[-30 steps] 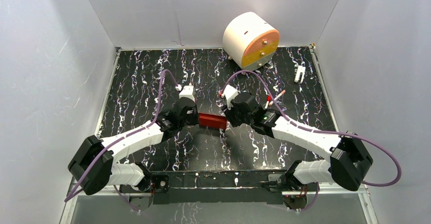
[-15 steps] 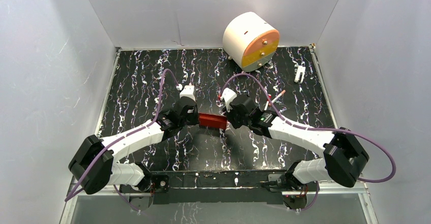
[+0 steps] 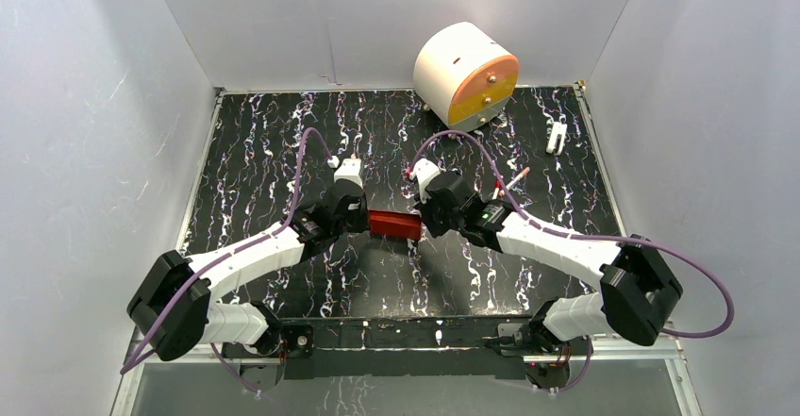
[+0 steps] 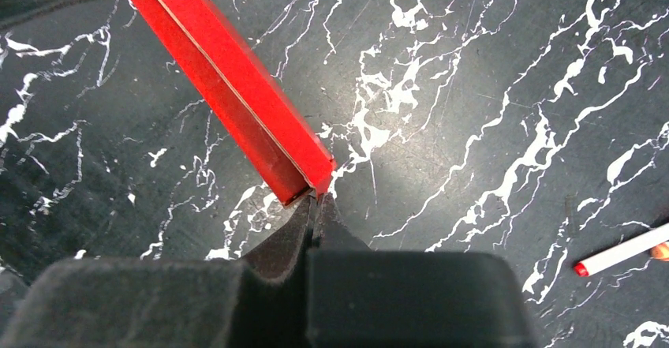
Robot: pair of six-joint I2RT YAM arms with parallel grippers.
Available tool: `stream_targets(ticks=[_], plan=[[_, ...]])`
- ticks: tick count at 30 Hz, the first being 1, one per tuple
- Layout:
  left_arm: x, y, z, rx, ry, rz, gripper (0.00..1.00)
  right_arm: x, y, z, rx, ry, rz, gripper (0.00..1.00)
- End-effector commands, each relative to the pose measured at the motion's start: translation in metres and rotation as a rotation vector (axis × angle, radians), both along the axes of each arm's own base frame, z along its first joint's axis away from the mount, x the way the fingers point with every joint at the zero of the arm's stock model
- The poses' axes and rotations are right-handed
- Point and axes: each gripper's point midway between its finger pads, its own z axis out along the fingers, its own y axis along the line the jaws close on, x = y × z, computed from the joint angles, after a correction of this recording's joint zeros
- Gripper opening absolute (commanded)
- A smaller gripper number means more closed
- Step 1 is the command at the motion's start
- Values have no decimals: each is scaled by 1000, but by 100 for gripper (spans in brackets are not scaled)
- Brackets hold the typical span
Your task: Fold the paper box
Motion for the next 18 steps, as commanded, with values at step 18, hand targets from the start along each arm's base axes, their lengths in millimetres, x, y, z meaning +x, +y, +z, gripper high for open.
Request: stream_targets(ticks=[18], plan=[[-27, 5, -19, -5, 73, -5, 1, 11, 28, 31, 149, 137, -174, 0]])
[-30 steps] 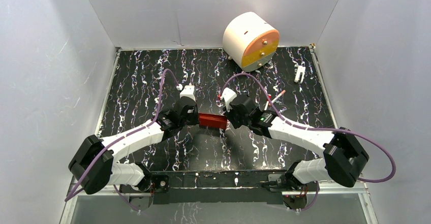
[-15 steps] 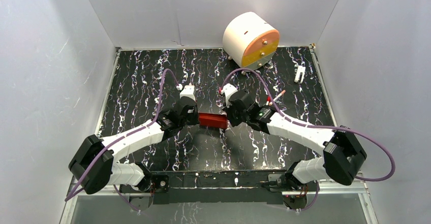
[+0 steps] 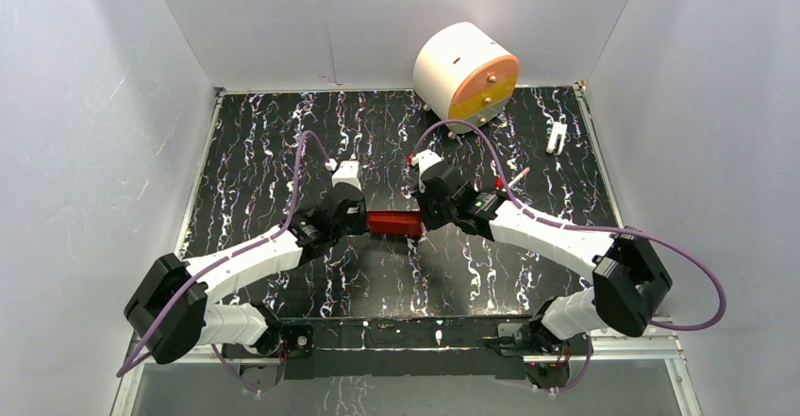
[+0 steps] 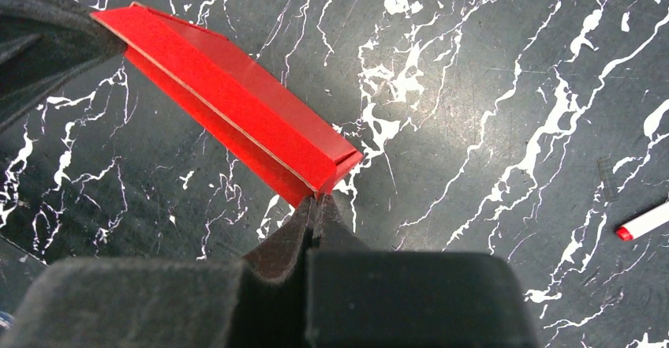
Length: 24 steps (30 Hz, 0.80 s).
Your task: Fold the paper box
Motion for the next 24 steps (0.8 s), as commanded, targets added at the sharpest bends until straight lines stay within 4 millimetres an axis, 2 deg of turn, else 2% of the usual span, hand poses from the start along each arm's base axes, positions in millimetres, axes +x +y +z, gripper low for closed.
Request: stream_targets(ticks=[1, 9, 17, 24], plan=[[-25, 3, -19, -10, 77, -28, 1, 9, 22, 22, 120, 0, -37, 0], [-22, 3, -15, -47, 41, -12, 1, 9, 34, 19, 154, 78, -59, 0], [-21, 8, -32, 5, 59, -1, 1, 13, 37, 16, 163, 140, -84, 0], [-15, 14, -35, 69, 41, 9, 1, 15, 42, 18, 200, 203, -77, 0]])
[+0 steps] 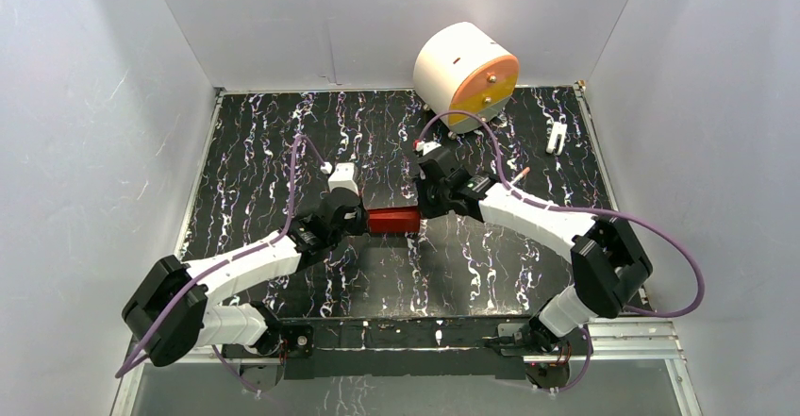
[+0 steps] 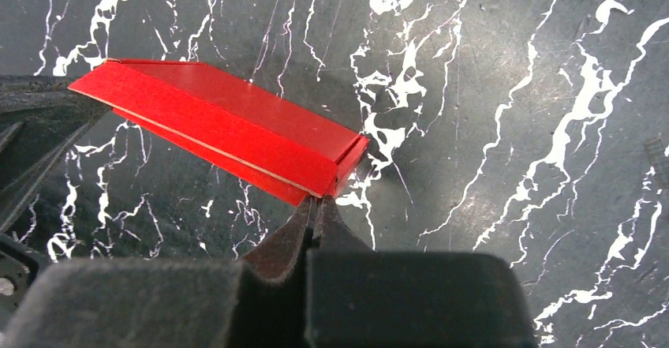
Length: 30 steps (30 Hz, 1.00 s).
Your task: Fold the paper box
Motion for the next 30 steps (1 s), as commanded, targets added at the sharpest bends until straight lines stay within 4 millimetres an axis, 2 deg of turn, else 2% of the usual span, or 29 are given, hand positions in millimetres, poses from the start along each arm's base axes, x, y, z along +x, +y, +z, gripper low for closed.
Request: stream_targets(ticks=[1, 6, 11, 17, 21, 30], plan=[[-18, 16, -35, 141, 89, -24, 1, -1, 35, 28, 167, 43, 51, 0], [-21, 20, -44, 180, 96, -13, 1, 0, 37, 28, 206, 84, 44, 0], [-20, 21, -43, 187, 87, -9, 0, 2, 37, 31, 211, 91, 46, 0], [-17, 24, -38, 199, 68, 0, 0, 6, 19, 25, 107, 69, 20, 0], [-21, 28, -42, 221, 86, 1, 0, 10, 6, 20, 42, 50, -4, 0], [-21, 30, -41, 229, 87, 3, 0, 7, -4, 5, -18, 61, -9, 0]])
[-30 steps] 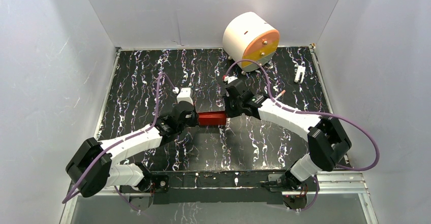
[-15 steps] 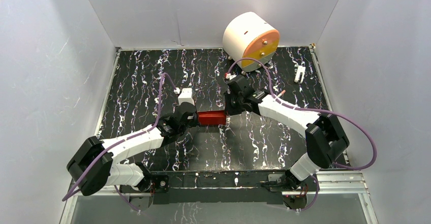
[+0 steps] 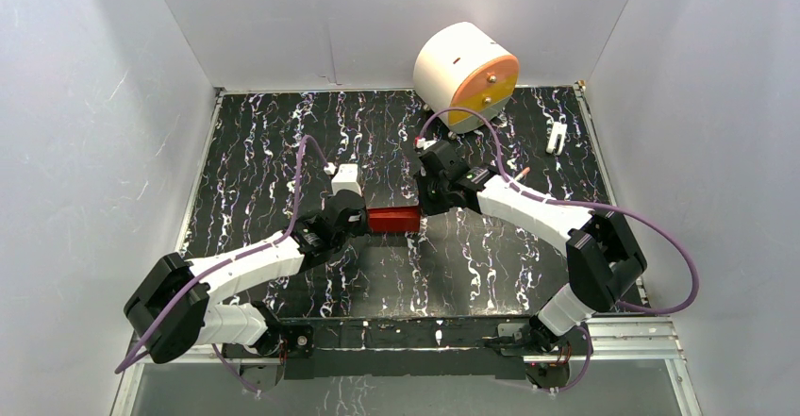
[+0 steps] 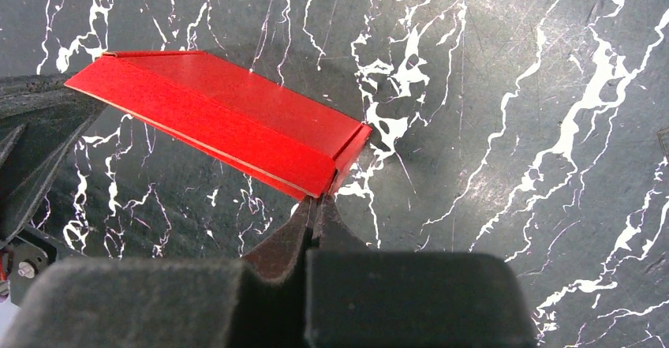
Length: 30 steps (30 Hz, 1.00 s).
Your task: Fold the paper box
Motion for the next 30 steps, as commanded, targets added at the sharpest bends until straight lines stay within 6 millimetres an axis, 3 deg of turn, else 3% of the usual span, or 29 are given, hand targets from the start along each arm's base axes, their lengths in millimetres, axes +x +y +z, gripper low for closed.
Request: stream_targets(ticks=[1, 10, 18, 23, 26, 30], plan=[[-24, 27, -41, 169, 130, -10, 0, 5, -1, 5, -22, -28, 5, 0], [-23, 26, -39, 170, 129, -11, 0, 2, -8, 1, -49, -28, 6, 0], [-26, 21, -38, 130, 133, -26, 0, -9, -5, -26, -60, -4, 31, 0], [-29, 20, -39, 105, 134, -35, 0, -12, -10, -31, -88, -39, 42, 0], [-29, 20, -40, 91, 119, -32, 0, -12, -10, -23, -55, -78, 39, 0], [-30, 22, -44, 104, 123, -28, 0, -9, 1, 12, 80, -162, 36, 21]])
